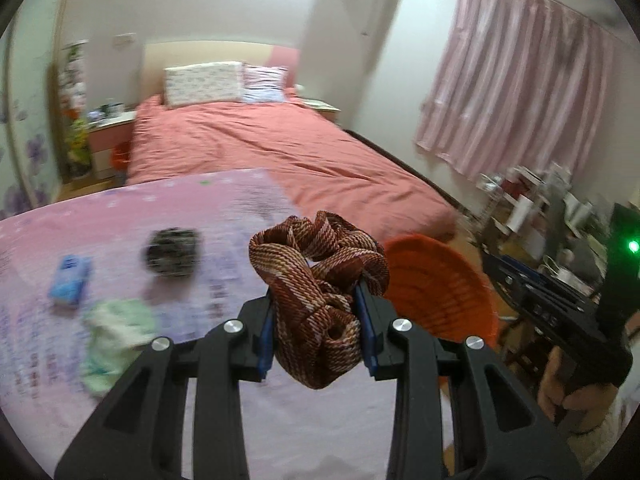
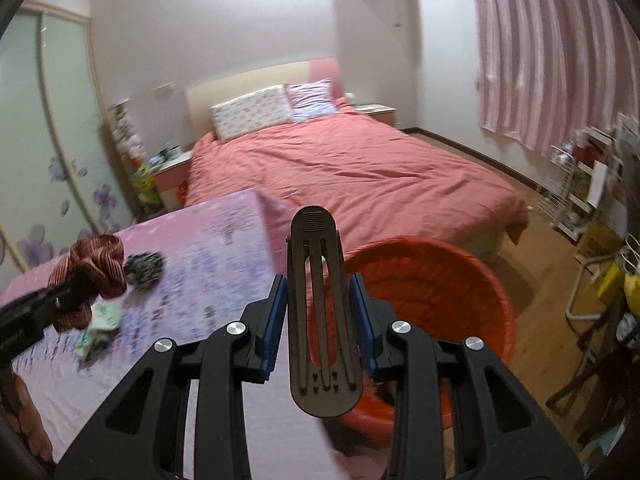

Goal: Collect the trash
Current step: 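Carry the scarf and slotted piece in both tools over the orange basket, then open both tools to drop the scarf and slotted piece into the basket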

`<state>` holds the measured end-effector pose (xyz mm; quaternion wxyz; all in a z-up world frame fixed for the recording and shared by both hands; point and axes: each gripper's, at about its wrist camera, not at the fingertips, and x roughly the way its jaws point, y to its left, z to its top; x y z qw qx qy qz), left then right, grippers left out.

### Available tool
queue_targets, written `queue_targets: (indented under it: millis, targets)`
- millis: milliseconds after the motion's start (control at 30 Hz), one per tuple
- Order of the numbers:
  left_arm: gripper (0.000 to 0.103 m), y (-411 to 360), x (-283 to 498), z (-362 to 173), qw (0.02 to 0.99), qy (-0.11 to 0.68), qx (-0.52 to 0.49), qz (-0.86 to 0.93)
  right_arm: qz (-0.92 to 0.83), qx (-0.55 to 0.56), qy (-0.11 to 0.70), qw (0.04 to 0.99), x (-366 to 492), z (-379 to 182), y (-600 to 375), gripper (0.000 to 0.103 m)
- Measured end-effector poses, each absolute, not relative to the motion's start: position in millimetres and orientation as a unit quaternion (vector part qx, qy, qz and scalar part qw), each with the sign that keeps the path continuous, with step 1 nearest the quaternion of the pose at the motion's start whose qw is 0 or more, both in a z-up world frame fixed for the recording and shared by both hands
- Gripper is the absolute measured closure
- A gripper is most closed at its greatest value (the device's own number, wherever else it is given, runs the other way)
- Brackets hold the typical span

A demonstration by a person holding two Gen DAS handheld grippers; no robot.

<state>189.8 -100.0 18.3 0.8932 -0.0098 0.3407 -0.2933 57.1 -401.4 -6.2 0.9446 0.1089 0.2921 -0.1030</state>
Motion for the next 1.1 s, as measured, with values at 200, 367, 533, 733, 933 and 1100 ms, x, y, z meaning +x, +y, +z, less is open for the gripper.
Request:
queue_targets:
  millis: [200,367,533,733,933,1100]
  targets:
    - [0.069,-171,192,3,0.869,0.349,0.001,-0.349,-0.134,0.142,0.296,0.935,66,-23,-444,0.070]
    - [0.068,-226,198,-13,0.852,0.360,0.009,-0.381,-0.141,0.168,0.303,0.927,71,-39,-472,0.070]
    - [0.058,-259,207,-33,0.843,0.372,0.027,-0.388,-0.145,0.189,0.316,0.919,81,-58,-491,0.069]
    - [0.031,-259,219,-57,0.846,0.389,0.038,-0.363,-0.152,0.193,0.336,0.909,81,-77,-494,0.047]
    - [0.021,-230,224,-63,0.856,0.392,0.049,-0.332,-0.154,0.188,0.348,0.905,73,-84,-487,0.040]
    - [0.010,-186,218,-64,0.878,0.380,0.066,-0.285,-0.145,0.187,0.358,0.903,72,-87,-482,0.038]
